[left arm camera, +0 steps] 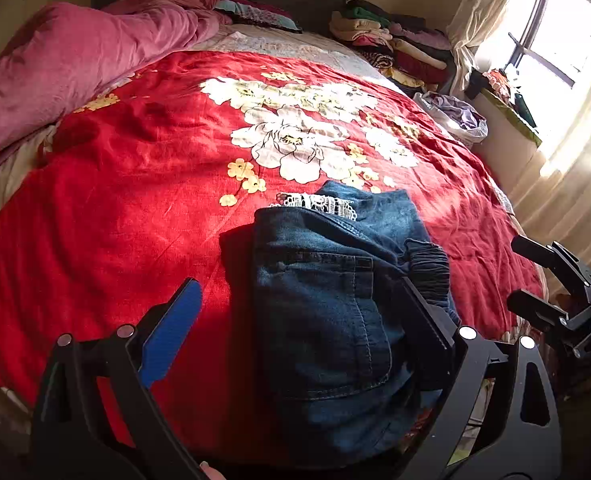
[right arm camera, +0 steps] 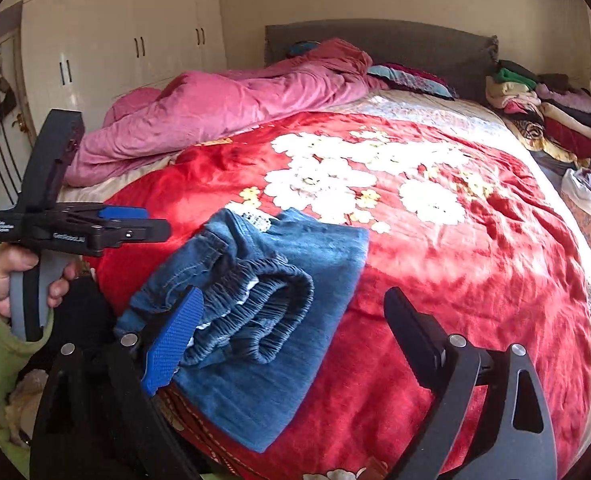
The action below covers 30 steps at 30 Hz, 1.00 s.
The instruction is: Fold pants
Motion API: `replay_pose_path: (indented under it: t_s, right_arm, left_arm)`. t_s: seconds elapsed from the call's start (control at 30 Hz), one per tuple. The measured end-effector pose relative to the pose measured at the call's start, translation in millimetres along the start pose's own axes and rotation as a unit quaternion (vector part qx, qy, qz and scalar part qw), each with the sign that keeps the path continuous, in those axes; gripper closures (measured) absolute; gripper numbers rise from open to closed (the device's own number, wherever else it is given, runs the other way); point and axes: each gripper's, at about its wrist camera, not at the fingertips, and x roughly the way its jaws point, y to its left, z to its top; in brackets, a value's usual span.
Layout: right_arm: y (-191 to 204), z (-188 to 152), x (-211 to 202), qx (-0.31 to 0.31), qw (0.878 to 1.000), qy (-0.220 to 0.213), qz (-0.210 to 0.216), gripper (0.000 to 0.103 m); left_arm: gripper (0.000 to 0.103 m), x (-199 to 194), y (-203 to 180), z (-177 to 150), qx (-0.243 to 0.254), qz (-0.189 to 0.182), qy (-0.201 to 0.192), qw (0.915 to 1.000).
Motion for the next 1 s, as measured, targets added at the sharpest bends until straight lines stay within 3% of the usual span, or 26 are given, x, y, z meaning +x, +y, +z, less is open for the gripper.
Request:
replay_pose_path:
  t_s: [0.4,0.63,0.73,0.83,1.0]
  right_arm:
    - [-22.7,-15.4,37.5,0.068,0.996,0.054,0.011,0.013]
    - [-23.8,-21.6,55.4,0.082,0.993,0.078,0.033,0.029]
    - [-26.9,-24.7,66.2,0.102,0.988,0.091,0.067,0.040]
    - [-32.0,-27.6,79.7,0.128,0.982,0.103,0.090,0.041]
    - [-34.2,-26.4,94.5,0.145,0.977,0.097,0.121,0.042]
  left_arm:
    - [0.014,33.1,12.2,-18.8,-0.017,-0.002,0.042,0.9990]
    - [0.014,39.7,13.1,-22.8,-0.021,-0.012,0.045,0.9987]
    - [0.014,42.1,11.6,-24.2,-0.022,-0.020,0.043,0.9986]
    - [0.029,46.9,9.8,-25.2,-0.025,-0.035,0.046,0.9980]
    - [0.041,58.0,4.5,-22.2,-0.028,-0.049,0.048,0.9973]
